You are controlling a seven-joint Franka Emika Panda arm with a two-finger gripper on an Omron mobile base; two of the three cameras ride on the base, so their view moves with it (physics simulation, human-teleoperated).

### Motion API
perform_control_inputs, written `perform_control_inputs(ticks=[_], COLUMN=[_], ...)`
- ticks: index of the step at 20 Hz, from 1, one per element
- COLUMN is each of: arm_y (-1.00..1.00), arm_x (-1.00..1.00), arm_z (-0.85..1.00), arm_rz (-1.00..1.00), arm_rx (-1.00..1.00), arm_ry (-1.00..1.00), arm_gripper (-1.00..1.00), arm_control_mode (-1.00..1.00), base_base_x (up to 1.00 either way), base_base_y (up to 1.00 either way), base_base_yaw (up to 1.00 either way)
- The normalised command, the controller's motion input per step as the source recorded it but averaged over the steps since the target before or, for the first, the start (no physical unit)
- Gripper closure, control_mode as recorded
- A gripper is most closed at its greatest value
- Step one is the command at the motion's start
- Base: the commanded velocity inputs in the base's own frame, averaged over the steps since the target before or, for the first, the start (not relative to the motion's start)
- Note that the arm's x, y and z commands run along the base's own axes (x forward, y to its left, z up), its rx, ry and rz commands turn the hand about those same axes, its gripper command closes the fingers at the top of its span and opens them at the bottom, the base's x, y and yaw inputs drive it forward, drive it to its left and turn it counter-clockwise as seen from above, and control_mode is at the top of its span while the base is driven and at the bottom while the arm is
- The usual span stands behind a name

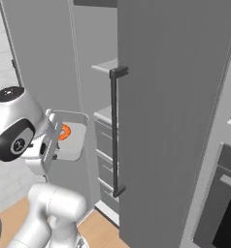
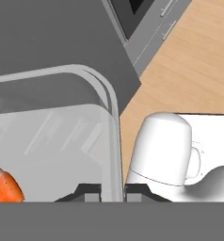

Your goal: Take the meat container that has the shrimp and place it on the second highest rack of the freezer. Then take the vegetable container that has the mushroom and cucumber and place it on the highest rack of the freezer.

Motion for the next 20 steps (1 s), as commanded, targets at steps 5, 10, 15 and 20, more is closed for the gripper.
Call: perform_control_inputs(ticks=[5,10,15,20], arm_y=[0.00,0.00,0.00,0.00], arm_x=[0.00,0.00,0.00,0.00], arm_z=[0.00,0.00,0.00,0.00], arm_rz=[0.00,0.00,0.00,0.00], arm_rx=[0.00,0.00,0.00,0.00], arm_ry=[0.00,0.00,0.00,0.00], arm_gripper=[1.00,1.00,1.00,1.00], arm_control_mode=[1.00,1.00,1.00,1.00], base_base_x=[0.39,0.50,0.37,0.45], base_base_y=[0.31,0.31,-0.03,-0.01], base_base_yaw=[-0.14,-0.05,-0.10,-0.08])
